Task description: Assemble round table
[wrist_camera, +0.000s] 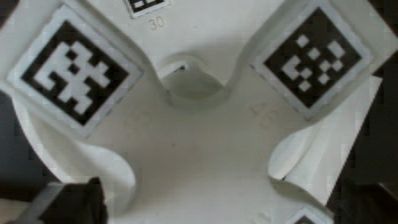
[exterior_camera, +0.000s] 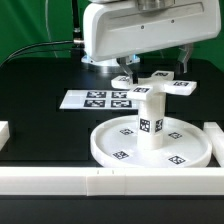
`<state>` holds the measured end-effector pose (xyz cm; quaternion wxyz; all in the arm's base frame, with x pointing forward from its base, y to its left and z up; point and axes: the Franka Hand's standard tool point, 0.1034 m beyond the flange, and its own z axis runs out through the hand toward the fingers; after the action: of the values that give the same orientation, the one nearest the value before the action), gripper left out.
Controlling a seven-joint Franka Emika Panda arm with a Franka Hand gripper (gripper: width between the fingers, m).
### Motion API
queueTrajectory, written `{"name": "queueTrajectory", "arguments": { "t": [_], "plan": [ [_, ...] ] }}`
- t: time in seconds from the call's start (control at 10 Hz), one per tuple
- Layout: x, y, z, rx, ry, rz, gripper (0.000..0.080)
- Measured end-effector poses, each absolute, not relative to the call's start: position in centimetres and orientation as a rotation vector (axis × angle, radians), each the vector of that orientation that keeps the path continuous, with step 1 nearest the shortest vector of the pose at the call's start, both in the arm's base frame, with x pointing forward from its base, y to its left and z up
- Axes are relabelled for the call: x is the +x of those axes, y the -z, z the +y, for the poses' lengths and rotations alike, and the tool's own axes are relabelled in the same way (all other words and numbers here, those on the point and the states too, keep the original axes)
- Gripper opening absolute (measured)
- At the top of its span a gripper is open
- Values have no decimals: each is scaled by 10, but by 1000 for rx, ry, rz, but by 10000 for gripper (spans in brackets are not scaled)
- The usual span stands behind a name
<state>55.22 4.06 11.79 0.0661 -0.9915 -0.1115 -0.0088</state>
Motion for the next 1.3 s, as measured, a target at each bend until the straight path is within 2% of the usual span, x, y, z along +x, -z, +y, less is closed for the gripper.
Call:
{"name": "queueTrajectory", "arguments": {
  "t": [1.0,1.1,1.2,1.3],
  "plan": [
    [549,-108,35,-2992,6,-330,649],
    [549,-108,35,-2994,4,-305,523],
    [550,-109,35,-2994,6,-308,432],
    [550,-109,35,-2998,2,-252,432]
  ]
}}
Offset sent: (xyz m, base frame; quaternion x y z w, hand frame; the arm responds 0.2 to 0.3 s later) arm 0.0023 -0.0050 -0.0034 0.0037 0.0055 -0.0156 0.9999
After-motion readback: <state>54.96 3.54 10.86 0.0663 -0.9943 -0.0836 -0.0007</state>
